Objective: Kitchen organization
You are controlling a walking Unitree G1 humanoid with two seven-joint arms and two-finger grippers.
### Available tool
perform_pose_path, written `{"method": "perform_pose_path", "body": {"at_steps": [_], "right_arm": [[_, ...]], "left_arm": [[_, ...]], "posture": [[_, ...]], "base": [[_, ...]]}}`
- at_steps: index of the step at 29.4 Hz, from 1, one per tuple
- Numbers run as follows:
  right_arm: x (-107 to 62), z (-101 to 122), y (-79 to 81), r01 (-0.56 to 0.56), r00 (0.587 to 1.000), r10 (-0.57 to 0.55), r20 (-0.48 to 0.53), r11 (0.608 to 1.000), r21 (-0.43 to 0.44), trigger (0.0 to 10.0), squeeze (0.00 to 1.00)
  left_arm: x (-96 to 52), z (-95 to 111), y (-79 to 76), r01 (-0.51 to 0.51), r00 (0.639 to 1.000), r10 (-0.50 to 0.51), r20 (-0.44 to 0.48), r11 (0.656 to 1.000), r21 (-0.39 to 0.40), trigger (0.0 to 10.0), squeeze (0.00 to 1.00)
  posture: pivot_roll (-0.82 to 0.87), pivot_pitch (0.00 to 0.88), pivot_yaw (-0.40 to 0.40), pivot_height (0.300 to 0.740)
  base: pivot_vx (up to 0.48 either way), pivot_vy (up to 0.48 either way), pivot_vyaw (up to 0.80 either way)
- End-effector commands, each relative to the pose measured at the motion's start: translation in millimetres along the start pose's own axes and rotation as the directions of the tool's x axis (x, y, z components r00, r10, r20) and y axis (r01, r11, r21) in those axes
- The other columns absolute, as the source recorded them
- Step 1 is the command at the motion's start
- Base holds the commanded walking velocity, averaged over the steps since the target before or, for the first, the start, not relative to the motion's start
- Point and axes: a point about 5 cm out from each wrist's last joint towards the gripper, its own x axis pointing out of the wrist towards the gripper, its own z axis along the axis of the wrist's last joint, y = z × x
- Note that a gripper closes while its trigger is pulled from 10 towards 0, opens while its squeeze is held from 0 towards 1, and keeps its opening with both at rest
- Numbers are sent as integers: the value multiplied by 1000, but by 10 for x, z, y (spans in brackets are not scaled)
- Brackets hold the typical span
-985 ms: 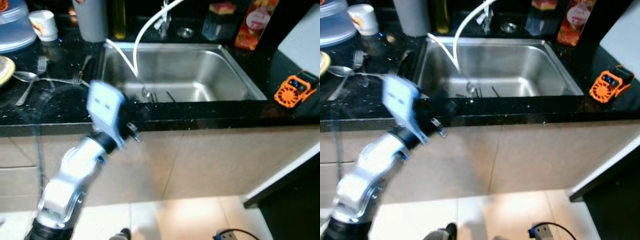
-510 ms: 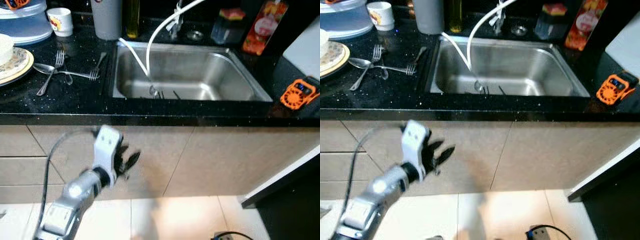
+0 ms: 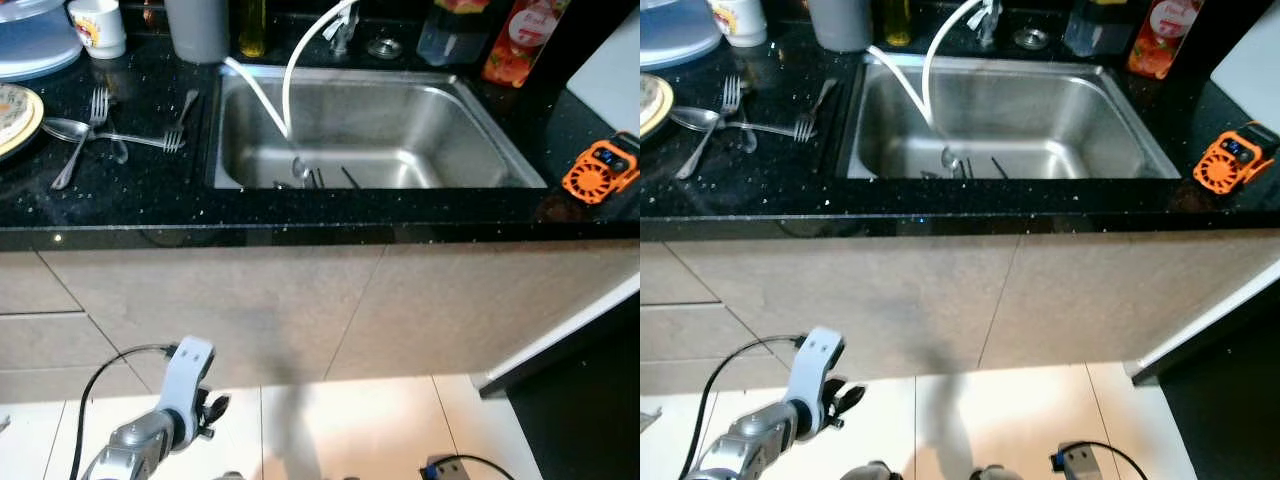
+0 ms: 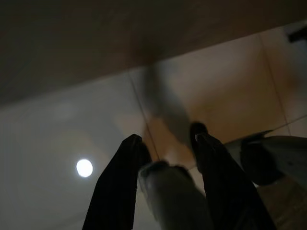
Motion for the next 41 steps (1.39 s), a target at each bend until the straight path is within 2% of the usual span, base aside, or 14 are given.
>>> {"method": "perform_pose_path", "body": {"at_steps": [1, 3, 6, 9, 10, 11, 16, 24, 31, 41], "right_arm": [[-7, -58, -21, 2, 1000, -2, -15, 1000, 6, 10000, 0], [-10, -81, -27, 2, 1000, -2, -18, 1000, 5, 10000, 0], [-11, -92, -30, 3, 1000, -3, -18, 1000, 9, 10000, 0], [-13, -108, -32, 4, 1000, -4, -17, 1000, 12, 10000, 0], [-13, -108, -32, 4, 1000, -4, -17, 1000, 12, 10000, 0], [-13, -107, -32, 4, 1000, -4, -17, 1000, 11, 10000, 0], [-13, -106, -29, 3, 1000, -3, -18, 1000, 10, 10000, 0], [-12, -100, -27, 2, 1000, -2, -17, 1000, 8, 10000, 0], [-9, -84, -19, -1, 1000, 1, -14, 1000, 10, 10000, 0], [-10, -100, -12, -2, 1000, 2, -16, 1000, 22, 10000, 0]], "left_arm": [[8, -86, -6, -12, 1000, 12, -13, 999, -35, 10000, 0], [6, -274, 101, -106, 991, 102, -89, 993, -44, 10000, 0], [-11, -376, 151, -159, 981, 150, -123, 984, -74, 10000, 0], [-74, -616, 245, -291, 944, 258, -205, 944, -154, 10000, 0], [-74, -616, 245, -291, 944, 258, -205, 944, -154, 10000, 0], [-100, -691, 262, -323, 933, 281, -227, 930, -176, 10000, 0], [-176, -832, 312, -372, 907, 322, -271, 915, -156, 10000, 0], [-210, -908, 322, -391, 898, 337, -284, 906, -161, 10000, 0], [-181, -908, 275, -386, 901, 331, -281, 906, -173, 10000, 0], [-184, -939, 253, -384, 900, 328, -288, 909, -162, 10000, 0]], "posture": [[131, 119, -70, 740], [127, 114, -66, 740], [124, 110, -63, 740], [123, 103, -65, 740], [123, 103, -65, 740], [123, 100, -65, 740], [126, 95, -66, 740], [129, 92, -68, 740], [133, 99, -69, 740], [126, 105, -63, 740]], "base": [[0, 0, 0], [0, 0, 0], [0, 0, 0], [0, 181, 0], [0, 262, 0], [0, 266, 0], [0, 253, 0], [0, 30, 0], [0, 0, 0], [0, 450, 0]]}}
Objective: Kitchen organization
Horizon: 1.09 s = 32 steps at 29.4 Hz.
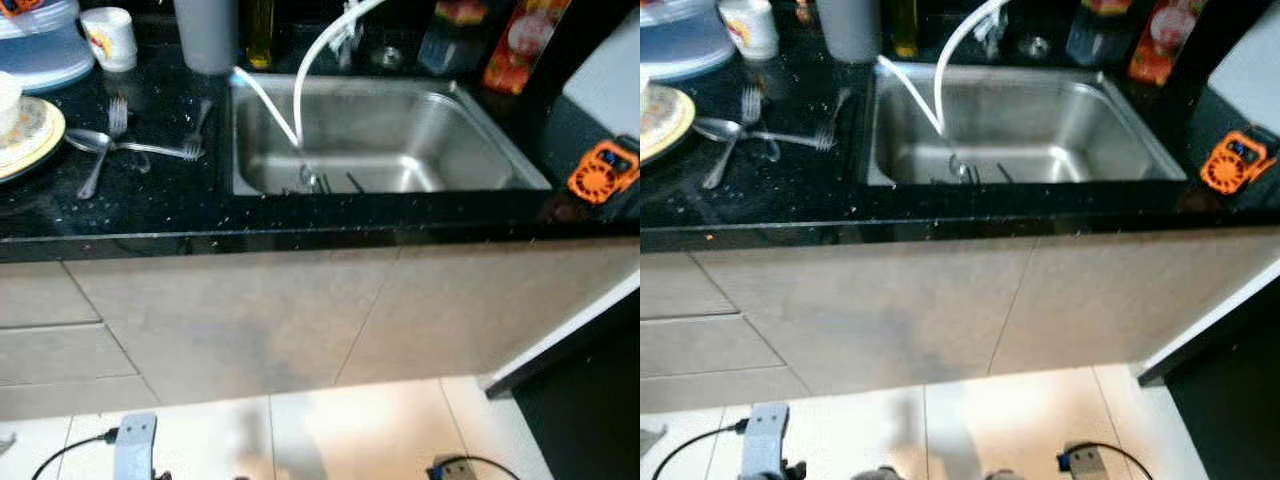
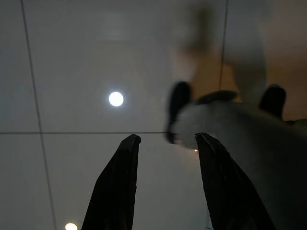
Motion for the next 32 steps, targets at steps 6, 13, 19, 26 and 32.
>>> {"method": "perform_pose_path", "body": {"at_steps": [6, 13, 19, 26, 32], "right_arm": [[1, -95, 62, -14, 999, 15, -28, 1000, 17, 10000, 0], [2, -95, 69, -18, 999, 18, -27, 1000, 21, 10000, 0], [2, -93, 69, -18, 999, 19, -28, 1000, 23, 10000, 0], [3, -74, 61, -19, 999, 19, -25, 1000, 24, 10000, 0], [4, -48, 48, -18, 1000, 19, -21, 1000, 25, 10000, 0]], "left_arm": [[-13, -89, 31, -11, 1000, 11, -22, 1000, 1, 10000, 0], [-10, -69, 19, -4, 1000, 5, -13, 1000, 23, 10000, 0], [-6, -50, 3, 10, 1000, -10, -10, 1000, 29, 10000, 0], [6, 90, 30, -44, 998, 42, 40, 999, 28, 10000, 0], [16, 409, 27, -69, 985, 63, 161, 997, 33, 10000, 0]], "posture": [[129, 106, -61, 740], [130, 107, -60, 740], [130, 108, -63, 740], [130, 108, -64, 740], [131, 109, -63, 740]], "base": [[0, 0, 0], [0, 0, 0], [0, -396, 0], [0, -407, 0], [0, 0, 0]]}}
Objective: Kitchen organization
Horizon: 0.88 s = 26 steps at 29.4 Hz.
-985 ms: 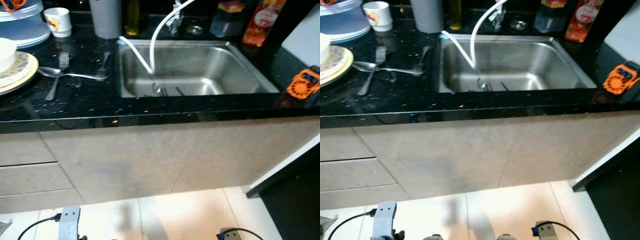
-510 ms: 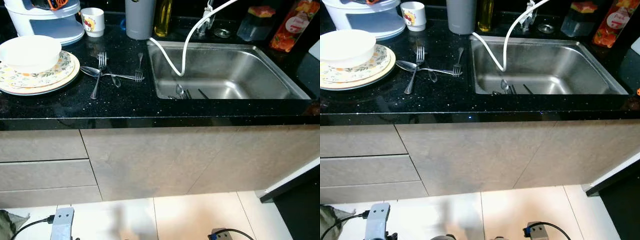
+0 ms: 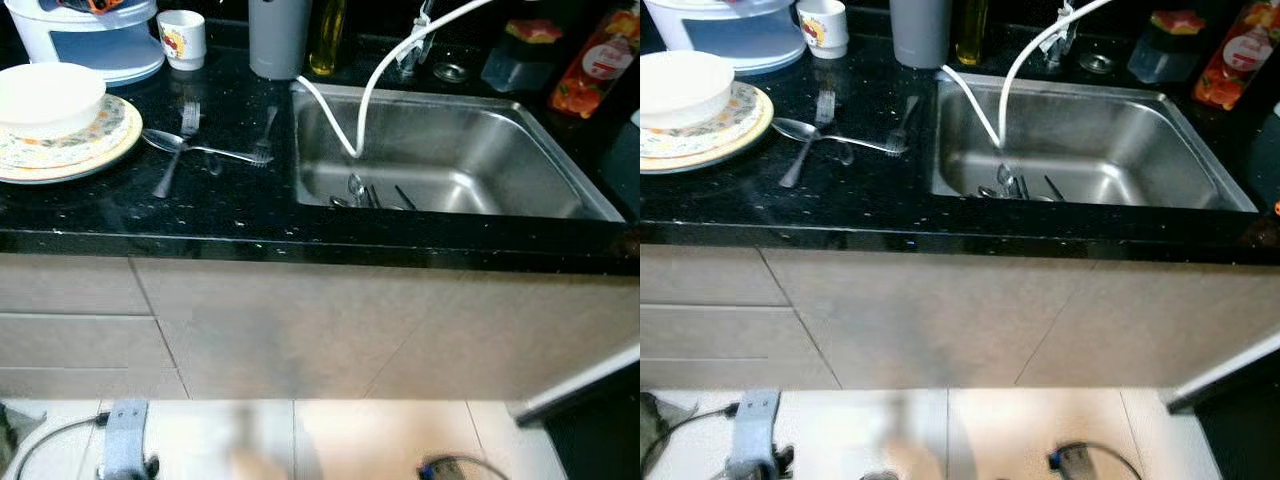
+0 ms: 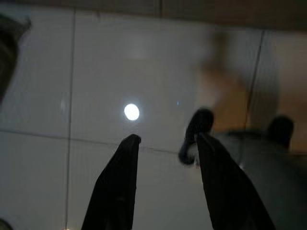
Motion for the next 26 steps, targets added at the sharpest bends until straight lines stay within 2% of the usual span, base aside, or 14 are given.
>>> {"method": "perform_pose_path", "body": {"at_steps": [1, 6, 10, 12, 13, 16, 17, 18, 19, 20, 21, 24, 25, 26], "right_arm": [[-9, -113, -3, 1, 999, 0, -36, 1000, 20, 10000, 0], [-10, -130, 2, 0, 999, 1, -38, 1000, 21, 10000, 0], [-13, -149, -1, 0, 999, 1, -39, 1000, 16, 10000, 0], [-14, -139, -6, 0, 1000, 1, -27, 1000, 10, 10000, 0], [-14, -139, -6, 0, 1000, 1, -27, 1000, 10, 10000, 0], [-14, -113, -15, -1, 1000, 1, -8, 1000, 11, 10000, 0], [-14, -113, -15, -1, 1000, 1, -8, 1000, 11, 10000, 0], [-12, -95, -17, -3, 1000, 3, -7, 1000, 0, 10000, 0], [-12, -95, -17, -3, 1000, 3, -7, 1000, 0, 10000, 0], [-11, -80, -16, -4, 1000, 4, -6, 1000, -4, 10000, 0], [-11, -80, -16, -4, 1000, 4, -6, 1000, -4, 10000, 0], [-6, -34, -9, -9, 1000, 9, 2, 1000, -12, 10000, 0], [-3, -4, -3, -11, 1000, 11, 8, 1000, -14, 10000, 0], [-3, -4, -3, -11, 1000, 11, 8, 1000, -14, 10000, 0]], "left_arm": [[9, 129, 27, -20, 998, 20, 61, 1000, 11, 10000, 0], [10, 333, 82, -67, 984, 66, 163, 998, 1, 10000, 0], [-34, 520, 267, -181, 942, 193, 276, 981, -66, 10000, 0], [-98, 684, 396, -266, 878, 294, 378, 956, -126, 10000, 0], [-98, 684, 396, -266, 878, 294, 378, 956, -126, 10000, 0], [-242, 894, 576, -430, 723, 486, 491, 873, -229, 10000, 0], [-242, 894, 576, -430, 723, 486, 491, 873, -229, 10000, 0], [-348, 970, 598, -466, 633, 562, 533, 826, -317, 10000, 0], [-348, 970, 598, -466, 633, 562, 533, 826, -317, 10000, 0], [-402, 1003, 572, -462, 598, 575, 558, 816, -347, 10000, 0], [-402, 1003, 572, -462, 598, 575, 558, 816, -347, 10000, 0], [-514, 1072, 475, -437, 540, 578, 612, 814, -383, 10000, 0], [-565, 1150, 368, -389, 528, 521, 670, 850, -354, 10000, 0], [-565, 1150, 368, -389, 528, 521, 670, 850, -354, 10000, 0]], "posture": [[130, 111, -62, 740], [131, 110, -63, 740], [134, 106, -65, 740], [141, 107, -69, 740], [141, 107, -69, 740], [150, 104, -72, 740], [150, 104, -72, 740], [165, 102, -74, 740], [165, 102, -74, 740], [169, 99, -75, 740], [169, 99, -75, 740], [173, 97, -79, 740], [177, 99, -81, 740], [177, 99, -81, 740]], "base": [[0, 0, 0], [0, 0, 0], [0, 0, 0], [0, 0, 0], [0, 0, 0], [0, 0, 0], [0, 0, 0], [0, 0, 0], [0, 0, 0], [0, 0, 0], [0, 0, 0], [0, 0, 0], [0, 0, 0], [0, 0, 0]]}}
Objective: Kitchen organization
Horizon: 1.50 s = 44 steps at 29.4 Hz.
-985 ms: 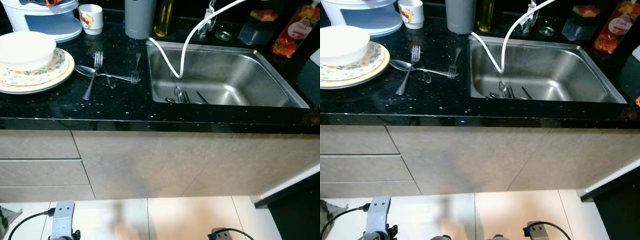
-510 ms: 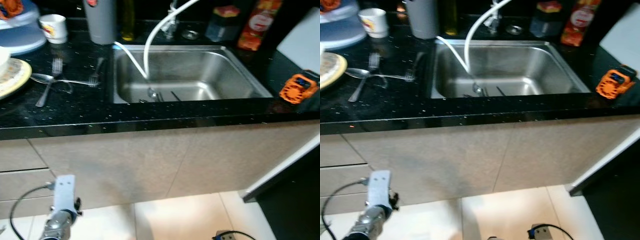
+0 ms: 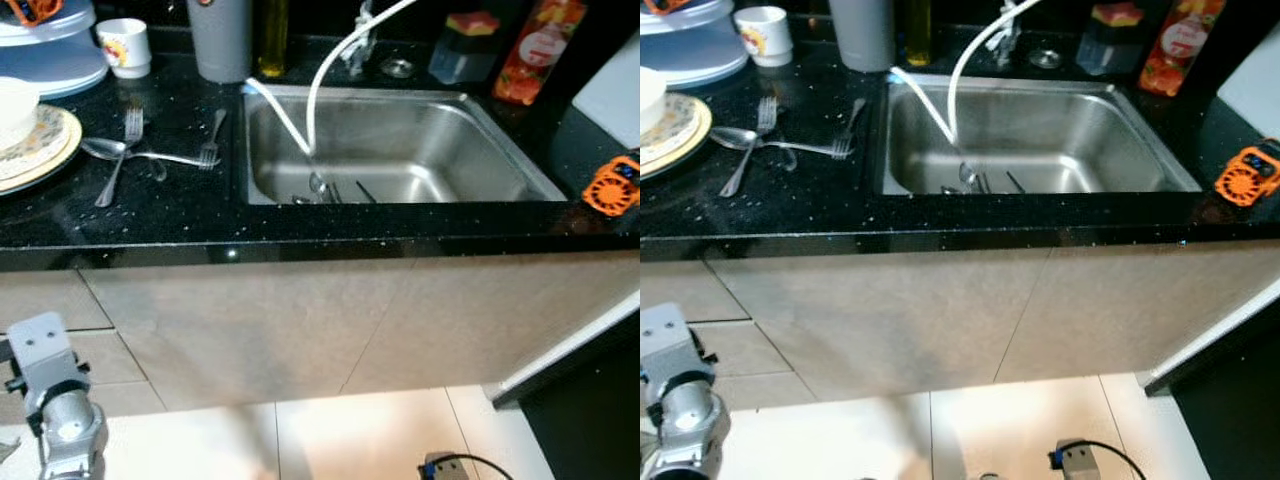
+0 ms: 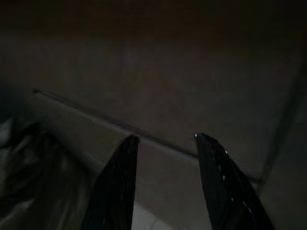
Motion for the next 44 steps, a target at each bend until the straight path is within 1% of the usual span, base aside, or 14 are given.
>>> {"method": "perform_pose_path", "body": {"at_steps": [1, 3, 5, 13, 14, 18, 21, 22, 25, 29, 33, 37, 39, 44], "right_arm": [[-4, -14, -17, 3, 1000, -3, -8, 1000, -1, 10000, 0], [2, 34, -11, 0, 1000, 0, 2, 1000, -6, 10000, 0], [2, 34, -11, 0, 1000, 0, 2, 1000, -6, 10000, 0], [8, 72, 9, -7, 1000, 7, 10, 1000, 2, 10000, 0], [11, 91, 20, -11, 1000, 11, 15, 1000, 6, 10000, 0], [12, 100, 25, -12, 1000, 12, 17, 1000, 9, 10000, 0], [15, 113, 39, -15, 1000, 15, 20, 1000, 16, 10000, 0], [15, 113, 39, -15, 1000, 15, 20, 1000, 16, 10000, 0], [16, 111, 46, -16, 1000, 16, 18, 1000, 19, 10000, 0], [17, 108, 50, -17, 1000, 17, 18, 1000, 20, 10000, 0], [17, 86, 61, -17, 1000, 17, 13, 1000, 24, 10000, 0], [16, 64, 65, -17, 1000, 17, 8, 1000, 23, 10000, 0], [13, 21, 67, -17, 1000, 17, 0, 1000, 25, 10000, 0], [9, -12, 62, -15, 1000, 15, -6, 999, 29, 10000, 0]], "left_arm": [[-58, 108, -132, 90, 994, -90, 65, 996, 8, 10000, 0], [-217, 425, -551, 439, 871, -439, 219, 897, 55, 10000, 0], [-217, 425, -551, 439, 871, -439, 219, 897, 55, 10000, 0], [-625, 841, -1093, 839, 471, -826, 309, 528, 133, 10000, 0], [-761, 954, -1204, 909, 338, -889, 308, 394, 138, 10000, 0], [-849, 994, -1250, 941, 255, -921, 296, 307, 145, 10000, 0], [-1204, 1077, -1285, 983, -104, -972, 211, -68, 170, 10000, 0], [-1204, 1077, -1285, 983, -104, -972, 211, -68, 170, 10000, 0], [-1372, 1161, -1206, 925, -348, -931, 112, -321, 204, 10000, 0], [-1297, 1406, -1209, 924, -353, -919, 176, -312, 223, 10000, 0], [-901, 2105, -1217, 969, -165, -885, 435, -64, 238, 10000, 0], [-717, 2348, -1199, 971, -55, -853, 519, 76, 227, 10000, 0], [-364, 2605, -1195, 947, 179, -799, 574, 299, 121, 10000, 0], [-252, 2655, -1201, 919, 262, -774, 577, 382, 95, 10000, 0]], "posture": [[178, 99, -83, 740], [185, 101, -89, 740], [185, 101, -89, 740], [178, 102, -86, 740], [169, 98, -80, 740], [167, 97, -77, 740], [161, 92, -79, 740], [161, 92, -79, 740], [159, 88, -80, 740], [157, 88, -78, 740], [158, 90, -80, 740], [158, 96, -82, 740], [147, 105, -79, 740], [136, 110, -73, 740]], "base": [[0, 0, 0], [0, 0, 0], [0, 0, 0], [0, 0, 0], [0, 0, 0], [0, 0, 0], [0, 0, 0], [0, 0, 0], [0, 0, 0], [0, 0, 0], [0, 0, 0], [0, 0, 0], [0, 0, 0], [0, 0, 0]]}}
